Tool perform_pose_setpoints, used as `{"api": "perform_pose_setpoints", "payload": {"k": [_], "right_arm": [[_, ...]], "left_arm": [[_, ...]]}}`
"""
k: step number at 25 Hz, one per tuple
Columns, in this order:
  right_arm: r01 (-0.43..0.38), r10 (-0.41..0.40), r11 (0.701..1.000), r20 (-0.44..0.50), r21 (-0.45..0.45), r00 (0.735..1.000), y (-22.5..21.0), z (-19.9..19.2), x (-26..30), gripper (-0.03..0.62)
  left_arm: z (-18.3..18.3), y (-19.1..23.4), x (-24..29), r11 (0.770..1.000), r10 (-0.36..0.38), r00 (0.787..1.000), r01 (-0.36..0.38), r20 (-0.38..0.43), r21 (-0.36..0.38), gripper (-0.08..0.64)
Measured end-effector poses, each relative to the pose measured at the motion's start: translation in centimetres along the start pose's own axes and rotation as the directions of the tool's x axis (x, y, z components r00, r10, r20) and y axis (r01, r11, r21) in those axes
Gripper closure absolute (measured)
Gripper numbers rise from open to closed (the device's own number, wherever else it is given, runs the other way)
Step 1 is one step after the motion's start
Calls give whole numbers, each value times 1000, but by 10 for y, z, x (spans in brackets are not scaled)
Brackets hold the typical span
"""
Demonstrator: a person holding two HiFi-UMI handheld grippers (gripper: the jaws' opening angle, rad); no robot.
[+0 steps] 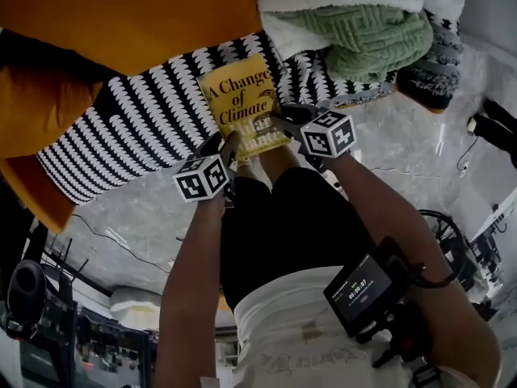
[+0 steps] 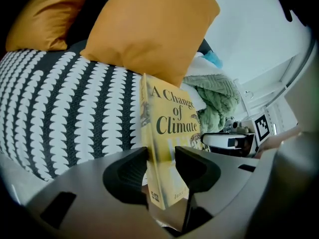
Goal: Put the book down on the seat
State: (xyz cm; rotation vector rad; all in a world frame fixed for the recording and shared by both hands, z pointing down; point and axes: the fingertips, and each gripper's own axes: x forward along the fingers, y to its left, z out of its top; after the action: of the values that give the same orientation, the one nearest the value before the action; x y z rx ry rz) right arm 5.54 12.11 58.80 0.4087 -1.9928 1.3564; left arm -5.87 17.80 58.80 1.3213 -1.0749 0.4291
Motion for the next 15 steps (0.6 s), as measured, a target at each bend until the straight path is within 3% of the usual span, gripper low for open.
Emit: {"api": "perform_pose_setpoints", "payload": {"k": [9,15], "right_arm": [[4,-4,1000,2,-18,1000,-36,28,17,466],[28,-28,999,8,-21,1000,-55,36,27,468]], "left_arm": [[38,7,32,999,5,999,-3,41,-35,379],[39,13,53,1000,0,1000,0,19,-17,379]]}}
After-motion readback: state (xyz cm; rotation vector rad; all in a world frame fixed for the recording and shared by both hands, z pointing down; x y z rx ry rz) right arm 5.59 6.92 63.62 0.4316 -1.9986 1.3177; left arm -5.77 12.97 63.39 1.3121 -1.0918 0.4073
